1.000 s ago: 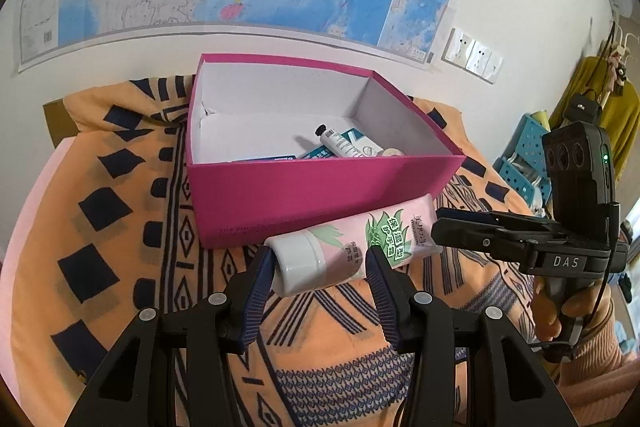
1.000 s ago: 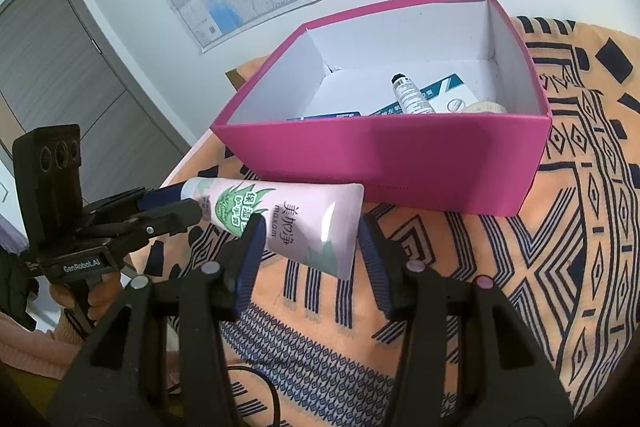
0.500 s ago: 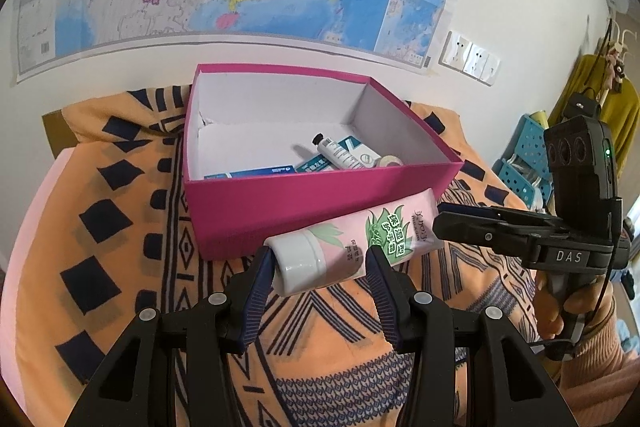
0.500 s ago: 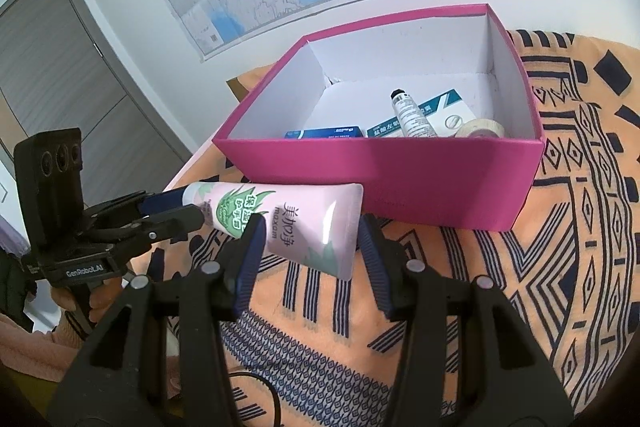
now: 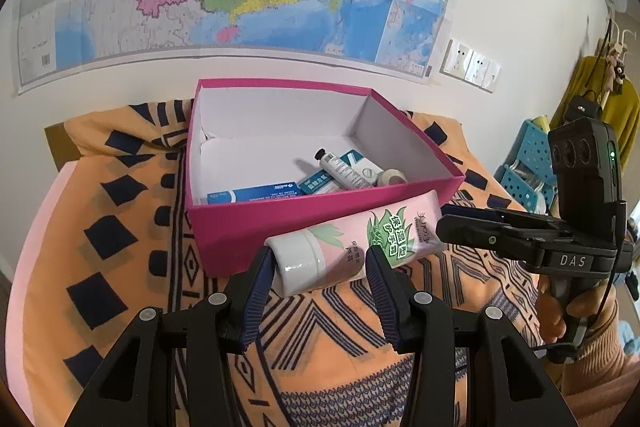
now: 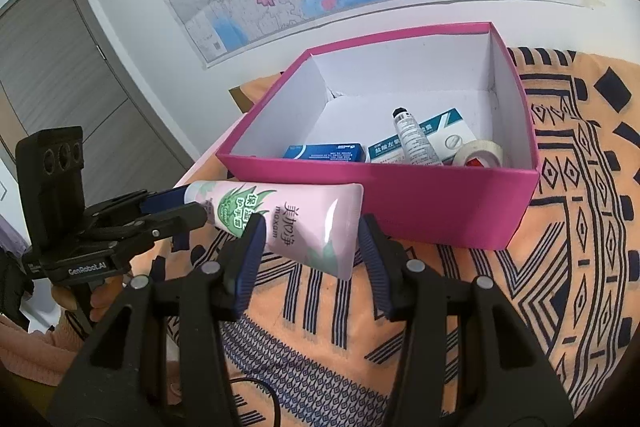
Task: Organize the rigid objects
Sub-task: 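Hold the green-labelled tube above the box rim with the left gripper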
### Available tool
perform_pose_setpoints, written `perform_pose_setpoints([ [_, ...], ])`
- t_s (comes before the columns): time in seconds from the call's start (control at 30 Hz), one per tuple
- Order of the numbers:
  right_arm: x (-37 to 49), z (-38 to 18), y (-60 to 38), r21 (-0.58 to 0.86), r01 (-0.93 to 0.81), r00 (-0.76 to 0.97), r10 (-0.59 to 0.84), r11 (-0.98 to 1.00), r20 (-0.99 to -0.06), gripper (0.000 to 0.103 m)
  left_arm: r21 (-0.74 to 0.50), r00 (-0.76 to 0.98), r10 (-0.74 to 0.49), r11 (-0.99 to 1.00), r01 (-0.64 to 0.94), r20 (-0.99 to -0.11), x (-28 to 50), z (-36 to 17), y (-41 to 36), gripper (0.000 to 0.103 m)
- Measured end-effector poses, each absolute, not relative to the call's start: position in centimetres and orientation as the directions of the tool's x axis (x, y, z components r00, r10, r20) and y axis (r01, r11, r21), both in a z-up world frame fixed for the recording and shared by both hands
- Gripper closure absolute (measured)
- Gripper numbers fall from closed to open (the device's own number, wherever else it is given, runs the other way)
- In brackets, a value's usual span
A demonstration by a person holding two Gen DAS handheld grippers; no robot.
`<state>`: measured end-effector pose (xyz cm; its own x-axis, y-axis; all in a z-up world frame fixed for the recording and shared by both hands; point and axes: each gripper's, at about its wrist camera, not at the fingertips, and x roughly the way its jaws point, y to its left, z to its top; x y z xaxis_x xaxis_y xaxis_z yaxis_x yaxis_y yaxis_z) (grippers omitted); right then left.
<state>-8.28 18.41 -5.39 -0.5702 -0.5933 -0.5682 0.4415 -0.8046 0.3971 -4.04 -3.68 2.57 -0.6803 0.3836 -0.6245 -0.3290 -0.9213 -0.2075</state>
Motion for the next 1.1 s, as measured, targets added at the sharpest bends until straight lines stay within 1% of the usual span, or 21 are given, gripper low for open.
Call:
perform_pose_setpoints([
  [1.1, -8.8, -4.0, 18.7, 0.371, 0.458, -0.599, -0.588, -0.808, -0.544, 0.052, -0.200, -0.701, 0.382, -0.922, -0.331, -0.603, -4.9, 3.7, -3.4, 0.056],
])
